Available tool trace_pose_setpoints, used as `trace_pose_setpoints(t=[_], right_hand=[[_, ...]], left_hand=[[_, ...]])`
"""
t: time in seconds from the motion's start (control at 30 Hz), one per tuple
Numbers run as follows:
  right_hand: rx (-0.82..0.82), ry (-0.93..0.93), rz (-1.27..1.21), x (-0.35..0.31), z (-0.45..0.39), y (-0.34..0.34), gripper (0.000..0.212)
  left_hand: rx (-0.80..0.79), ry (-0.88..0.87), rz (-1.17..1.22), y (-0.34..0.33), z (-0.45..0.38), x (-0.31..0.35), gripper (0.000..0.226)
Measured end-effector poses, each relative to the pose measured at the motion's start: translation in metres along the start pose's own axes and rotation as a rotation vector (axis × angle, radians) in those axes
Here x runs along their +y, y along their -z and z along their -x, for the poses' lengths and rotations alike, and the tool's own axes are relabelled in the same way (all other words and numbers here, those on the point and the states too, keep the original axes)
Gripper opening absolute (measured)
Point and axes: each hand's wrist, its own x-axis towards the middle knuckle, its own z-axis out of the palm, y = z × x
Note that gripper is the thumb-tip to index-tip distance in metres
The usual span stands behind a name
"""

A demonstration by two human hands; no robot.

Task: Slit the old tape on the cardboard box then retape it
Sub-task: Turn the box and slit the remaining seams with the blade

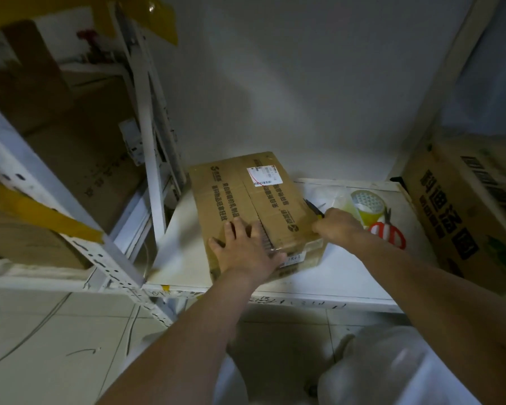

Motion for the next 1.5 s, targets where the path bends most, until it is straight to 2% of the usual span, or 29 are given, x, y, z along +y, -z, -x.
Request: trace_pose_setpoints(t=[0.2,0.33,0.47,0.53,0.6,0.67,0.77,0.83,0.93,1.03,1.23,1.5], right_hand=[[-0.041,0.036,0.112,-0.015,0.029,-0.016,0.011],[-0.080,0.064,0.102,-0.024,0.044,-0.031,0.019],[-0.214,0.180,0.062,-0.033,0.059,-0.052,0.025],[-0.315,0.258,0.020,-0.036,0.063,-0.060,0.038],[-0.397,0.325,-0.001,-0.039,0.065,-0.061,0.041],[-0.350,0.373,0.031,-0.039,0.062,-0.059,0.040],[-0.029,0.312,0.000,-0.038,0.046,-0.051,0.037],[0.159,0.207,-0.068,-0.039,0.028,-0.042,0.034],[0.255,0.116,-0.072,-0.044,-0.003,-0.029,0.038],[0.256,0.117,-0.022,-0.052,-0.035,-0.018,0.042],[0.163,0.197,0.117,-0.070,-0.093,-0.011,0.053],[-0.026,0.241,0.143,-0.079,-0.132,-0.010,0.050]], left_hand=[[-0.029,0.088,-0.031,0.011,0.013,-0.025,0.063],[-0.029,0.160,-0.048,0.016,0.021,-0.031,0.069],[-0.019,0.283,-0.033,0.021,0.023,-0.042,0.076],[0.003,0.338,0.007,0.022,0.025,-0.050,0.074],[0.064,0.382,0.080,0.021,0.026,-0.057,0.068],[0.143,0.446,0.235,0.018,0.025,-0.059,0.066],[0.244,0.580,0.489,0.013,0.021,-0.052,0.074],[0.238,0.664,0.636,0.010,0.016,-0.044,0.082],[0.223,0.753,0.806,0.006,0.008,-0.035,0.090],[0.267,0.790,0.863,0.004,0.001,-0.026,0.091],[0.357,0.734,0.873,-0.005,-0.011,-0.015,0.084],[0.433,0.718,0.870,-0.009,-0.022,-0.021,0.076]])
